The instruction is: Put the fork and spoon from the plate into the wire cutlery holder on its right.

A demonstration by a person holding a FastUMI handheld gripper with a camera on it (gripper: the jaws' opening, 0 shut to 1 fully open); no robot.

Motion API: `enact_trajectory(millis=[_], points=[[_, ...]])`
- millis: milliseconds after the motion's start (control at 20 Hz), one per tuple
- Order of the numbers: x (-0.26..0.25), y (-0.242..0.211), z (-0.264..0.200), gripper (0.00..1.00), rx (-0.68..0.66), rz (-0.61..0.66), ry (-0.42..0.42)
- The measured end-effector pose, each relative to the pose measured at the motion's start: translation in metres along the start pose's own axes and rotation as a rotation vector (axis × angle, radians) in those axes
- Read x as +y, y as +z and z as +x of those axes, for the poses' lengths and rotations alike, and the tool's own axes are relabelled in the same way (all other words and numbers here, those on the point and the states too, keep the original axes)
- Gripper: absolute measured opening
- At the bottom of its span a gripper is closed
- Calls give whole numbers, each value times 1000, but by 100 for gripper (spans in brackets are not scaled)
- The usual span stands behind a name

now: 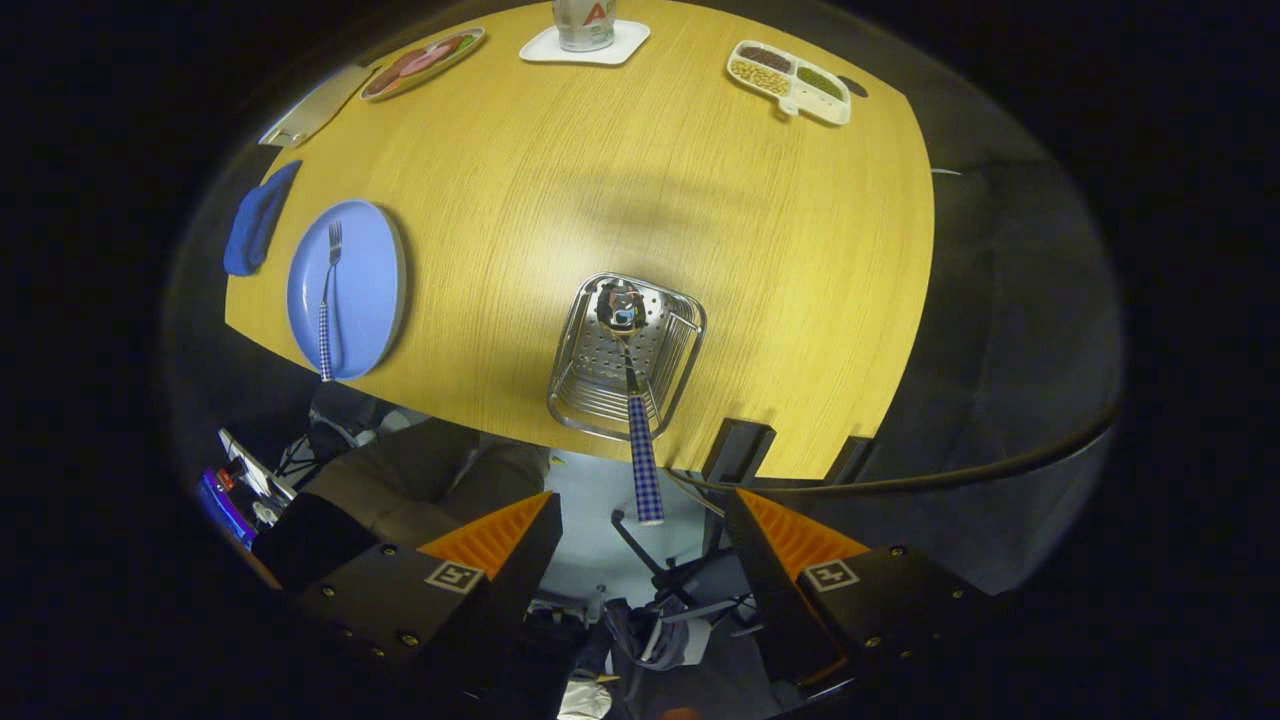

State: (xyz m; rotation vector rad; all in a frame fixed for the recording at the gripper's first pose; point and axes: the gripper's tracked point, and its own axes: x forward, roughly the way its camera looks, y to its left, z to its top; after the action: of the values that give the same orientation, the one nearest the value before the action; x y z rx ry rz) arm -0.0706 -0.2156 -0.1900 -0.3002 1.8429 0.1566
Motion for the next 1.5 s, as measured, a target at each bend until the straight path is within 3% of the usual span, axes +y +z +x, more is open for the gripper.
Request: enact_trajectory(millis=[250, 700, 1050, 1500], points=[[15, -33, -19, 97, -100, 90, -59], [48, -82, -9, 98, -153, 280, -21], [118, -66, 11, 98, -232, 242, 38], [184, -38, 13, 98, -292, 130, 44]])
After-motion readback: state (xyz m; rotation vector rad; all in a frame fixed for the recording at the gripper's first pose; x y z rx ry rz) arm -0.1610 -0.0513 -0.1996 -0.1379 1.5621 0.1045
